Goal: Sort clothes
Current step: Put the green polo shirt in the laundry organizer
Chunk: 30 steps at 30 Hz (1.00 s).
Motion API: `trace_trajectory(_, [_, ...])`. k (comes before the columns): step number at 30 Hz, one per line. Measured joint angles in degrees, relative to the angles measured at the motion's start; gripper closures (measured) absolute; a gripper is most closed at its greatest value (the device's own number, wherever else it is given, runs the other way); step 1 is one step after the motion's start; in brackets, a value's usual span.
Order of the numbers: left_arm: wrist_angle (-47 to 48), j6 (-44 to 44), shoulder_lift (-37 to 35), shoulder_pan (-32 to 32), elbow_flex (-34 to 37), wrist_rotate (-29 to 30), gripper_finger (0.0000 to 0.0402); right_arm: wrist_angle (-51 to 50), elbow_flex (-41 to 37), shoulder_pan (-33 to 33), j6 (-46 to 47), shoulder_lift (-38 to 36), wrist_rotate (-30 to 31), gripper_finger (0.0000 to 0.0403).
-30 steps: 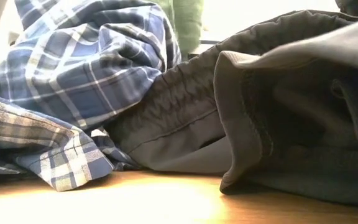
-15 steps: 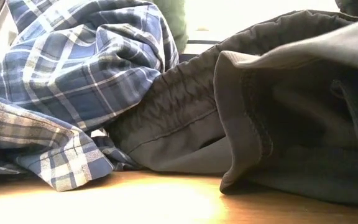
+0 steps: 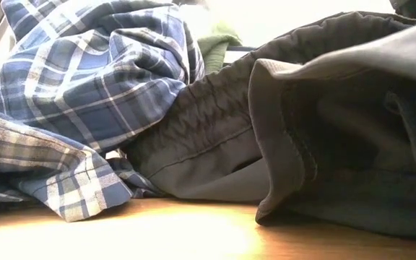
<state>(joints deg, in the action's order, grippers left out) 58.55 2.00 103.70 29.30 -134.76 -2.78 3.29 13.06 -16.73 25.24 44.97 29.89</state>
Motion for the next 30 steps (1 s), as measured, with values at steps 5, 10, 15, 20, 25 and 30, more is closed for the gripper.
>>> trace_trajectory(5, [7.34,-0.67,0.18,-0.04,2.33,-0.29,0.0396,0.08,0.00,0.02,0.19,0.00,0.03,0.0215])
trace_trajectory(10, [6.37,-3.60,0.20,-0.15,5.29,-0.53,0.0367,0.79,0.00,0.01,0.36,0.00,0.03,0.0215])
trace_trajectory(15, [6.49,-3.78,0.17,-0.15,5.75,-0.97,0.0317,1.07,0.00,0.02,0.56,0.00,0.04,0.0215])
trace_trajectory(20, [7.39,-3.78,0.20,-0.15,4.39,-0.97,0.0282,1.03,0.00,0.02,0.55,0.00,0.04,0.0215])
trace_trajectory(25, [11.12,-1.58,-0.76,-1.35,2.91,0.31,0.0278,0.96,0.00,0.02,0.54,0.00,0.02,0.0215])
trace_trajectory(30, [14.29,-0.67,-3.79,-5.45,2.87,4.03,0.0279,0.74,0.00,0.02,0.54,0.00,0.02,0.0215])
